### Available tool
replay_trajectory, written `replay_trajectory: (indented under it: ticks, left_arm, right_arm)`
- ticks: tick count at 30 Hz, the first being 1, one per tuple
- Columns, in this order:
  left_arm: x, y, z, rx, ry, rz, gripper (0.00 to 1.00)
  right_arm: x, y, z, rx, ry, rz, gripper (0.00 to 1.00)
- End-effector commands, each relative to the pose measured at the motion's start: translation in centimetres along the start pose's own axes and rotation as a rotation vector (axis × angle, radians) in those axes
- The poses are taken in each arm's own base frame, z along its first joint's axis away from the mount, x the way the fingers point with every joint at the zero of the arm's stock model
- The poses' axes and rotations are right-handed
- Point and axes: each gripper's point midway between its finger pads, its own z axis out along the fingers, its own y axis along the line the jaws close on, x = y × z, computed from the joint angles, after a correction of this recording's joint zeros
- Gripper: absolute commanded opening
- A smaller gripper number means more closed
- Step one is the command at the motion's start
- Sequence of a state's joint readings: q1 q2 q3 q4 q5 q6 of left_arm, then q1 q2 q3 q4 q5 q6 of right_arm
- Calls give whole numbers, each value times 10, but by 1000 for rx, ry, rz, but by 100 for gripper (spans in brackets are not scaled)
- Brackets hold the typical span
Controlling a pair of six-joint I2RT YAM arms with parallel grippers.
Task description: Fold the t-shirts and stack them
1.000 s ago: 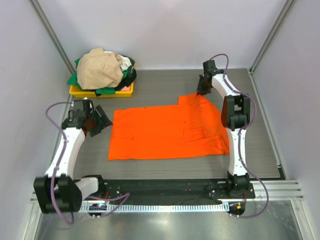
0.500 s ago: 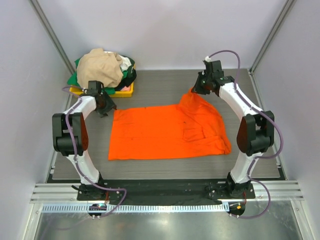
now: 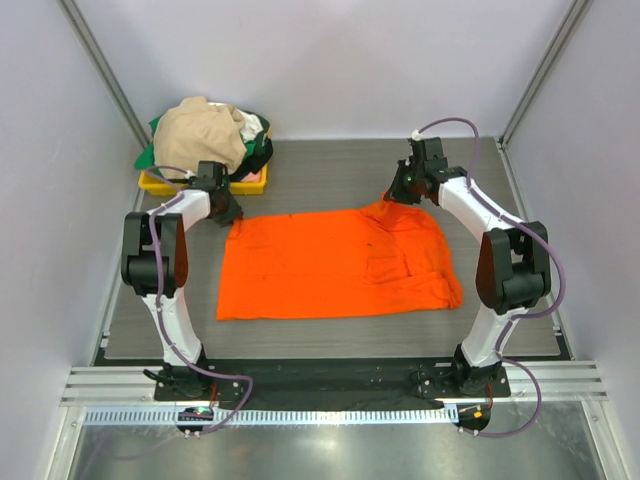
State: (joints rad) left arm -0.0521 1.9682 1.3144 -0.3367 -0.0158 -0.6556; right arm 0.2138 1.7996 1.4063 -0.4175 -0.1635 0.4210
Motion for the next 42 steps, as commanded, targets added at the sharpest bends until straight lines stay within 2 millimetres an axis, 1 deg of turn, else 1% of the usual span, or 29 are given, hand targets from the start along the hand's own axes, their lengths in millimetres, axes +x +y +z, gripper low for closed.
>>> replay_trajectory:
  ticks: [1, 2, 3, 4, 5, 6, 8, 9, 11, 12, 13, 15, 17, 18, 19, 21, 22, 23, 24, 25, 26, 27, 29, 30, 31, 33, 34, 38, 42]
  left_arm:
    - [-13, -3, 9, -10, -42, 9, 32]
    - [-15, -5, 8, -4, -45, 10, 28]
    - [-15, -6, 9, 1, -42, 12, 20]
    - [-14, -7, 9, 5, -39, 15, 8]
    - [-14, -8, 8, 9, -40, 15, 2]
    - [-16, -10, 4, 17, -45, 14, 0]
    - [-19, -12, -4, 28, -55, 16, 0]
    - [-25, -15, -15, 36, -75, 17, 0]
    - [-31, -15, -27, 26, -99, 17, 0]
    - [-39, -18, -43, 37, -128, 17, 0]
    - [-40, -17, -49, 34, -140, 16, 0]
    - [-44, -19, -70, 59, -174, 19, 0]
    - [-46, -20, -83, 77, -201, 22, 0]
    - [-41, -18, -85, 83, -203, 27, 0]
    - [-44, -20, -96, 104, -225, 32, 0]
    - [-40, -17, -100, 107, -223, 36, 0]
    - [-31, -12, -99, 102, -210, 40, 0]
    - [-31, -12, -107, 111, -224, 38, 0]
    - [-31, -11, -109, 114, -237, 37, 0]
    - [-21, -3, -107, 101, -223, 37, 0]
    - [-24, -3, -116, 113, -250, 34, 0]
    - [-23, 0, -117, 106, -262, 32, 0]
    - [-19, 6, -123, 99, -275, 26, 0]
    - [-19, 7, -125, 96, -282, 24, 0]
    - [-18, 9, -126, 94, -283, 22, 0]
    - [-16, 13, -131, 93, -289, 15, 0]
    - [-14, 15, -132, 89, -289, 8, 0]
    - [-10, 22, -142, 86, -313, -5, 0]
    - [0, 34, -149, 58, -314, -15, 0]
  right_arm:
    - [-22, 14, -15, -51, -89, -19, 1]
    - [-20, 14, -15, -52, -87, -19, 1]
    - [-19, 13, -14, -49, -85, -18, 1]
    - [-19, 13, -14, -52, -86, -19, 1]
    - [-19, 12, -14, -51, -84, -22, 1]
    - [-19, 13, -14, -54, -84, -24, 1]
    - [-22, 16, -17, -64, -90, -38, 1]
    - [-26, 17, -21, -70, -101, -43, 1]
    - [-32, 20, -32, -73, -131, -51, 1]
    - [-33, 21, -36, -72, -135, -51, 1]
    - [-36, 23, -47, -73, -156, -51, 1]
    - [-31, 19, -53, -57, -160, -50, 1]
    - [-25, 14, -65, -41, -176, -48, 1]
    - [-22, 12, -70, -34, -183, -48, 1]
    - [-15, 5, -76, -16, -188, -49, 1]
    - [-7, -1, -83, 1, -196, -48, 1]
    - [-2, -5, -85, 12, -195, -49, 1]
    - [9, -13, -85, 31, -182, -46, 1]
    - [8, -16, -95, 48, -214, -46, 1]
    - [10, -20, -99, 60, -224, -46, 1]
    - [20, -28, -100, 82, -216, -42, 1]
    - [16, -33, -111, 106, -259, -38, 1]
    - [23, -47, -116, 158, -276, -18, 1]
    - [22, -51, -122, 171, -298, -9, 1]
    - [19, -52, -133, 175, -334, -2, 1]
    - [26, -56, -139, 182, -351, 13, 1]
    - [26, -55, -147, 174, -373, 20, 1]
    - [48, -64, -146, 178, -348, 41, 1]
    - [66, -73, -147, 197, -334, 75, 1]
